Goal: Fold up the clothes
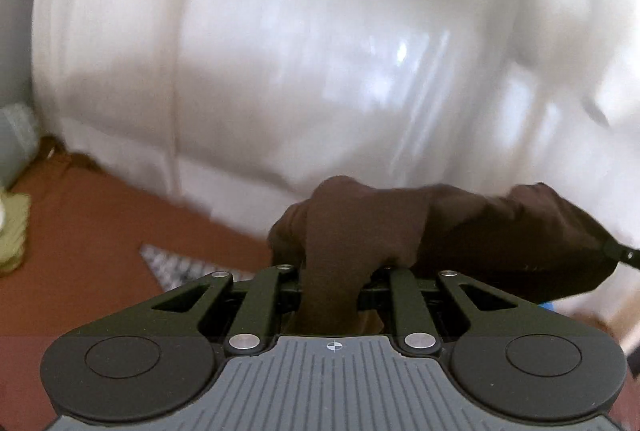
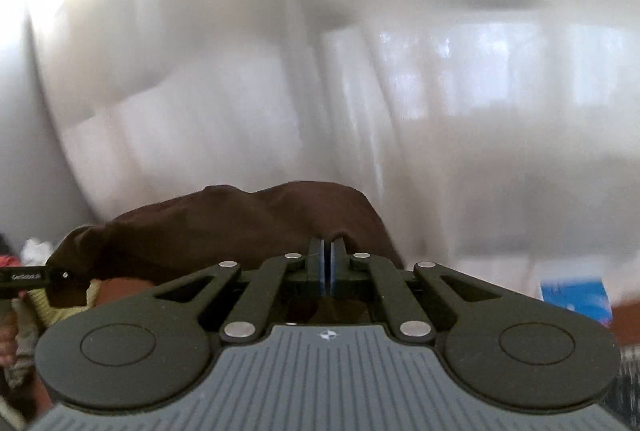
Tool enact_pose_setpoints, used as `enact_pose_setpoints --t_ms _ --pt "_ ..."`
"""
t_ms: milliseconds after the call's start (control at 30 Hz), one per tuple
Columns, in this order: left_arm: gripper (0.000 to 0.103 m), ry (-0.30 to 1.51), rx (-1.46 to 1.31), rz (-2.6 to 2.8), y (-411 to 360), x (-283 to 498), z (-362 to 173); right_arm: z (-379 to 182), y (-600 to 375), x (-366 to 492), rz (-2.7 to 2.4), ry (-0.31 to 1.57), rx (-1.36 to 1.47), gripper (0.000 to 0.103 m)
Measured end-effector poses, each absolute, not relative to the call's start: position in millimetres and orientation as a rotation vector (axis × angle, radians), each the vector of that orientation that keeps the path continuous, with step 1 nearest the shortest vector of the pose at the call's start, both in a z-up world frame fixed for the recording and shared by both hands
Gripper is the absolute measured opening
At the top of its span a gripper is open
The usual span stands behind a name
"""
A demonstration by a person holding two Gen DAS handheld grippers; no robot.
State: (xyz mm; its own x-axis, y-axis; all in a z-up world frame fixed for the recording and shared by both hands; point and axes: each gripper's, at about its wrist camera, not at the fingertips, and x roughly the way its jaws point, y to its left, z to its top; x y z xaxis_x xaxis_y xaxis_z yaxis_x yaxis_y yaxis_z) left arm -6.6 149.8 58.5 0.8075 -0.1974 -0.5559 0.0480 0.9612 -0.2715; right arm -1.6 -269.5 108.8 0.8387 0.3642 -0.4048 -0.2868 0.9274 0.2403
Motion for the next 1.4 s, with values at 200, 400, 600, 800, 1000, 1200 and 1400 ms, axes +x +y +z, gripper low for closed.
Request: enact_pose_setpoints --t_ms 200,400,600,800,1000,1200,1400 --pt "0.012 0.953 -0.217 -0.121 160 -81 -22 22 -274 -85 0.334 0.800 0.198 0.003" --pt "0.012 1.165 -0.171 -0.071 157 -129 -105 -84 -268 -132 0.283 1.155 0.232 0.000" --pt "0.023 1.217 -0.201 0.007 171 -144 -139 -122 -269 -147 0.271 1.258 0.167 0.000" --pt "0.056 1.185 -0.176 0.037 172 -151 -116 -123 -281 -130 0.273 1.214 0.128 0.004" --pt "0.074 1.131 -0.128 0.052 171 -160 -85 -112 -278 -98 0.318 1.127 0.094 0.022" --pt "0.080 1.062 -0.088 0.074 173 -168 -55 -115 -266 -78 0.397 1.115 0.059 0.032" --pt "0.084 0.914 -0.065 0.065 184 -115 -32 -112 -249 -64 0.431 1.102 0.056 0.032"
